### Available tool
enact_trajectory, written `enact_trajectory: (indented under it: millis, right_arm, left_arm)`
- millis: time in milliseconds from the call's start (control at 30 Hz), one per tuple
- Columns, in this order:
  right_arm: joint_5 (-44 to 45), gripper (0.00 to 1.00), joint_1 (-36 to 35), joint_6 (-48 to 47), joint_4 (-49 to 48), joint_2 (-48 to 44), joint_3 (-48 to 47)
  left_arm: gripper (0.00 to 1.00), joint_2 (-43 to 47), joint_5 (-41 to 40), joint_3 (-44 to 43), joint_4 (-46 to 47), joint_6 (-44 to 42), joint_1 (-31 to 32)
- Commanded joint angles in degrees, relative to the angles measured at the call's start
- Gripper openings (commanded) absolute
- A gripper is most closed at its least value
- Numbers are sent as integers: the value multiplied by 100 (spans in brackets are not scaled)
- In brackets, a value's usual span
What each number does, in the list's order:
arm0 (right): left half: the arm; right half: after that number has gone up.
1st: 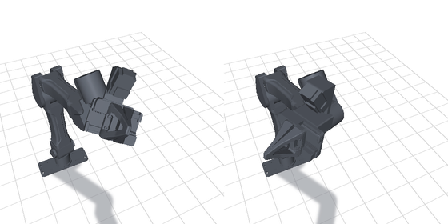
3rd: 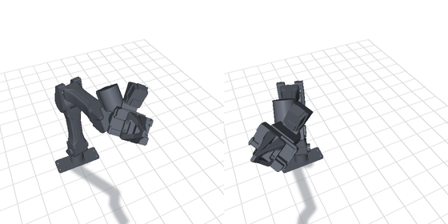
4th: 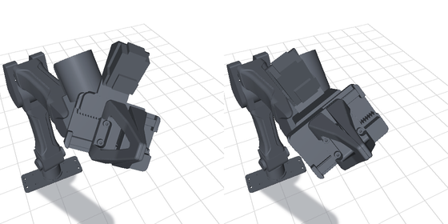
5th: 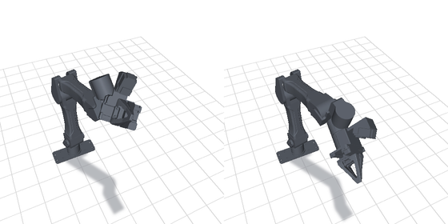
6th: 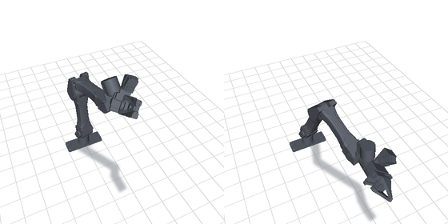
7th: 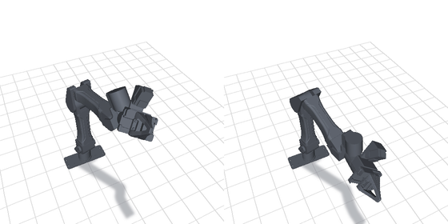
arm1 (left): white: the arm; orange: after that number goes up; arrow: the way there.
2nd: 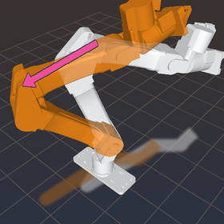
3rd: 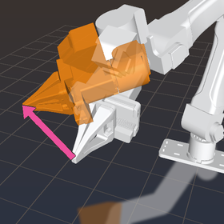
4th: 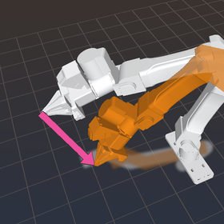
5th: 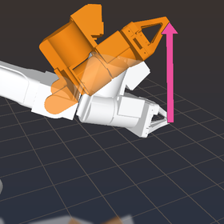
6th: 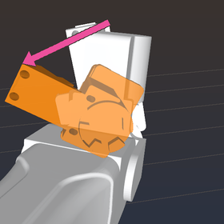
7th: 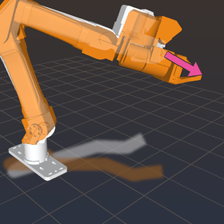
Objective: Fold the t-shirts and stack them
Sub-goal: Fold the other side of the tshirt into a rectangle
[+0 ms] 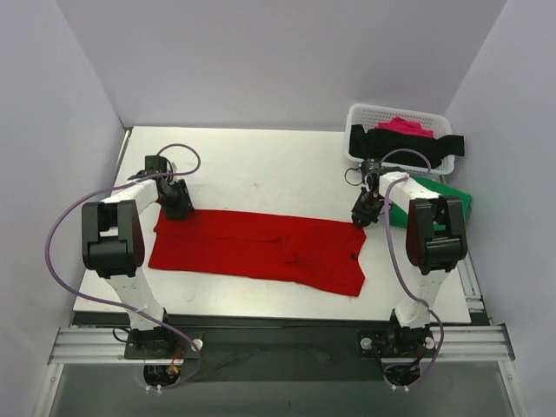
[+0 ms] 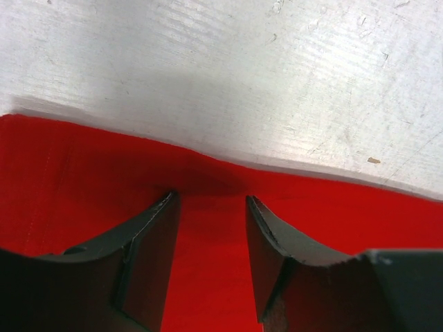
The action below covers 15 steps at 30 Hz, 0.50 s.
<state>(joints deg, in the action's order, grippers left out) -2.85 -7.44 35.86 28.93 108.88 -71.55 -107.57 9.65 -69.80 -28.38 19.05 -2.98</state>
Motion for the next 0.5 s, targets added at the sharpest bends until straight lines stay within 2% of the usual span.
enact_trajectory:
  millis: [0,100,200,233,333,467]
  right_arm:
    - [435,0,76,-114,342,63,-385]
    - [435,4,76,-158,412,186,-623]
    - [470,22,76,-246,500,248,-895]
    - [470,35,68,-307,526,230,-1000]
    - [461,47,32,-404,605,47,-1072]
    - [338,50,-134,-579,684,-331,-985]
  left_arm:
    - [54,-168,-306,73,-168,-208,-36]
    - [56,-203,-341,-42,-220,-244,-36]
    - [58,-203,-341,-244,-299,-244,-27]
    - [59,-168,-297,-384,-343,-252,-18]
    - [63,-19,-227,-648,-413,-200,34]
    - [65,148,-174,-982,-537,-147,175]
